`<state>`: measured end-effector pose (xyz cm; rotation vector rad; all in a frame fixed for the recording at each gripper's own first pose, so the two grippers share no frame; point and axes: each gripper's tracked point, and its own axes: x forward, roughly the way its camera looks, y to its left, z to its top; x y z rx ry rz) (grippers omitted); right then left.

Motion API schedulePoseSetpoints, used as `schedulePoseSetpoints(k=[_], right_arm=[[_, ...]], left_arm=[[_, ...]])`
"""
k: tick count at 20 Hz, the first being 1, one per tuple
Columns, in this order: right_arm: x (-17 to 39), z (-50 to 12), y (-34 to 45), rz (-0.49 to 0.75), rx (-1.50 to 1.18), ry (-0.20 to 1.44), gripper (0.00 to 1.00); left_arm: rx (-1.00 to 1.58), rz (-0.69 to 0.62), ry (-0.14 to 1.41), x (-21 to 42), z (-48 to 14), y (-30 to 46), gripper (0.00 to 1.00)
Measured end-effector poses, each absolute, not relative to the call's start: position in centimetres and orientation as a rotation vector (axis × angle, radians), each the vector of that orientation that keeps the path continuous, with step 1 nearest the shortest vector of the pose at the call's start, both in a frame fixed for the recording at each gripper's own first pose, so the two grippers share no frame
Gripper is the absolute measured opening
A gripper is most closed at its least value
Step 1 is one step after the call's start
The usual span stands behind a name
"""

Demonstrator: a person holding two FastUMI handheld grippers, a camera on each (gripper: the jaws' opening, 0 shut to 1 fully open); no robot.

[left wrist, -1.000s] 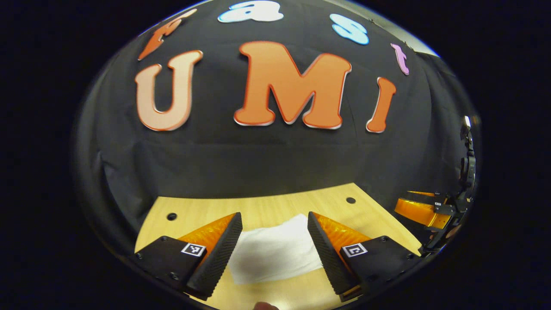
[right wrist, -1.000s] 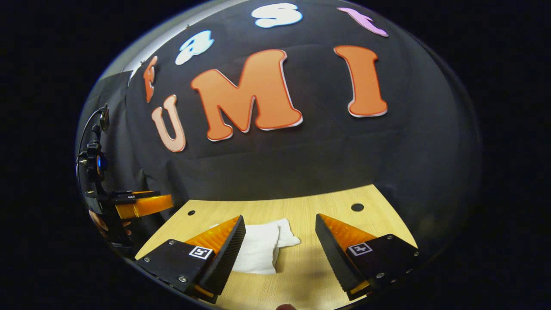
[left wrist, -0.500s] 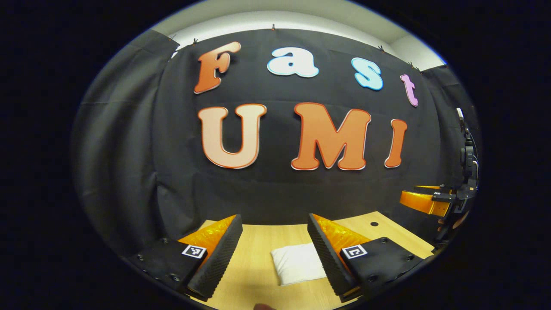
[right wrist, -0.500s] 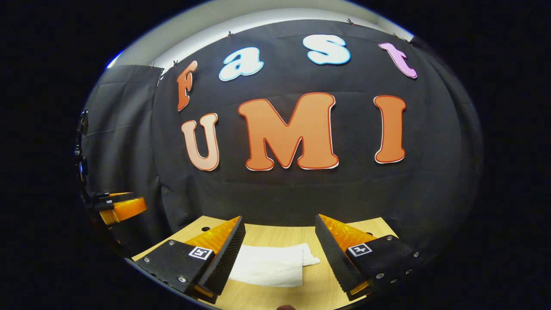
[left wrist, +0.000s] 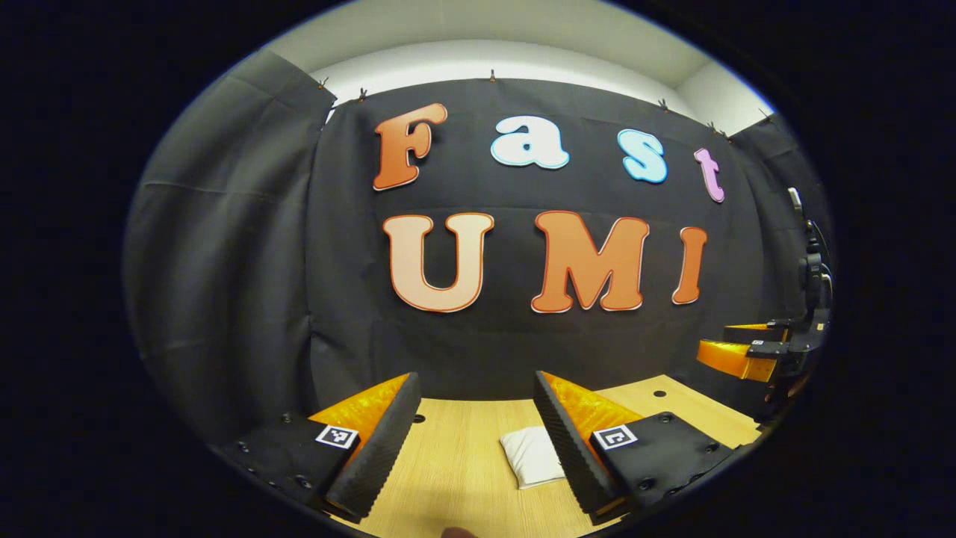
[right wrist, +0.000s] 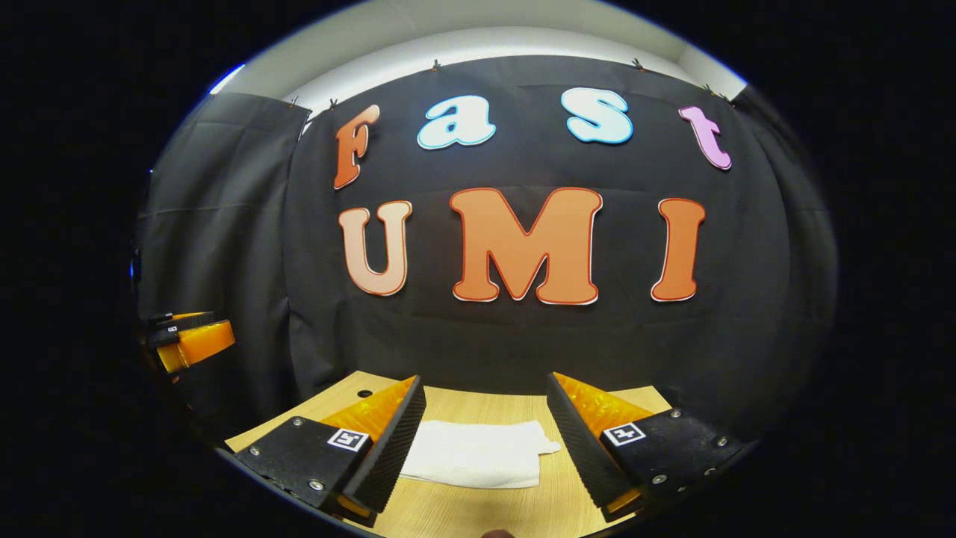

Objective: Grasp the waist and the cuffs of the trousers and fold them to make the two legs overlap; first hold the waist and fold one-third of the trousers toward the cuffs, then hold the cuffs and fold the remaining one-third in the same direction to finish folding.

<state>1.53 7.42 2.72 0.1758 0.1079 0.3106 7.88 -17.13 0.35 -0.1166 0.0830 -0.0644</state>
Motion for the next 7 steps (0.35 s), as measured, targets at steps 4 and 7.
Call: schedulePoseSetpoints(k=[4, 7], right_arm=[[-0.4, 5.1, 7.0, 0.310, 0.184, 0.044, 0.98], [-0.8, 5.2, 6.3, 0.310, 0.166, 0.024, 0.98]], left_arm=[[-0.079, -0.071, 0.094, 7.9, 0.0, -17.1, 1.00], [-0.067, -0.073, 0.076, 7.3, 0.1, -17.1, 0.98]])
